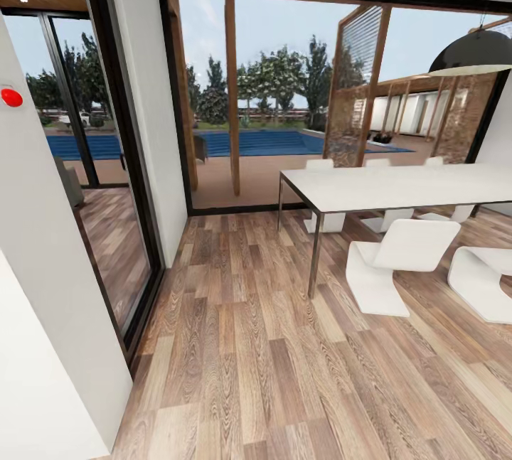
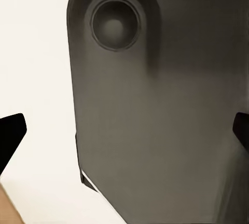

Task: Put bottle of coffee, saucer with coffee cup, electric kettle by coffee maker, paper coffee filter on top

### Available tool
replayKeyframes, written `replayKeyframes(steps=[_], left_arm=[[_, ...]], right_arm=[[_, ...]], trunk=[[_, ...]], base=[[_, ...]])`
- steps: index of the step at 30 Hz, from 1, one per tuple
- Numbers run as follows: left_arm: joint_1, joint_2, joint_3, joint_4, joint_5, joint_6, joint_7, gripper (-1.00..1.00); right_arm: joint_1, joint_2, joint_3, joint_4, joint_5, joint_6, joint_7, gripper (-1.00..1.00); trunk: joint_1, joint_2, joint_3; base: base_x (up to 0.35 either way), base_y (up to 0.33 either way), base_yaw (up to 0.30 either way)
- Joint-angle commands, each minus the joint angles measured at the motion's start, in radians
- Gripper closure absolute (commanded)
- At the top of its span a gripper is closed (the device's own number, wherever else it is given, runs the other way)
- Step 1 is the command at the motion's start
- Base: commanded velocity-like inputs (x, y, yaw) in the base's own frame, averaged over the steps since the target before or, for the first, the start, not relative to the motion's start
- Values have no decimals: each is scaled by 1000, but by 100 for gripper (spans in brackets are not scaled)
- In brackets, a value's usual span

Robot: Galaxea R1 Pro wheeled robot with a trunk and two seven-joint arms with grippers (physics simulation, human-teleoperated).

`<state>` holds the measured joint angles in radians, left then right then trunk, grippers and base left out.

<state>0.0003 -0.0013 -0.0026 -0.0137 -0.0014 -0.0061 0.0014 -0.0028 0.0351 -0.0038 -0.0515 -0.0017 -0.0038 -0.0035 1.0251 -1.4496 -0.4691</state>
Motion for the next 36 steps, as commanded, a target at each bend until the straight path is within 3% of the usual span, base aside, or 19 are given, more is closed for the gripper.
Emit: replayKeyframes(steps=[1,11,18,19,20,31,36], left_arm=[[0,0,0,-7,0,-6,0,-100],[-3,26,0,-63,-2,-62,0,-100],[-21,36,0,-103,-4,-101,-1,-100],[-23,36,0,-133,-4,-204,-2,-100],[-25,35,0,-150,-5,-205,-2,-100],[-36,31,1,-342,3,-223,0,-100],[-74,30,0,-397,1,-229,0,-100]], right_arm=[[0,0,-1,-6,0,-1,-1,-100],[0,-10,-2,-62,2,-28,-2,-100],[0,-45,-4,-102,2,-68,-3,-100],[0,-50,-4,-147,2,-196,-3,-100],[0,-55,-4,-171,2,-208,-3,-100],[0,-82,-6,-382,-1,-230,-3,-100],[0,-85,-8,-517,-1,-231,-3,-100]], trunk=[[0,0,-1],[0,0,-1],[0,0,-1],[0,0,-1],[0,0,-1],[0,0,-1],[0,0,-1]], base=[[0,0,0],[0,0,0],[0,0,0],[0,0,0],[0,0,0],[0,0,0],[0,0,0]])
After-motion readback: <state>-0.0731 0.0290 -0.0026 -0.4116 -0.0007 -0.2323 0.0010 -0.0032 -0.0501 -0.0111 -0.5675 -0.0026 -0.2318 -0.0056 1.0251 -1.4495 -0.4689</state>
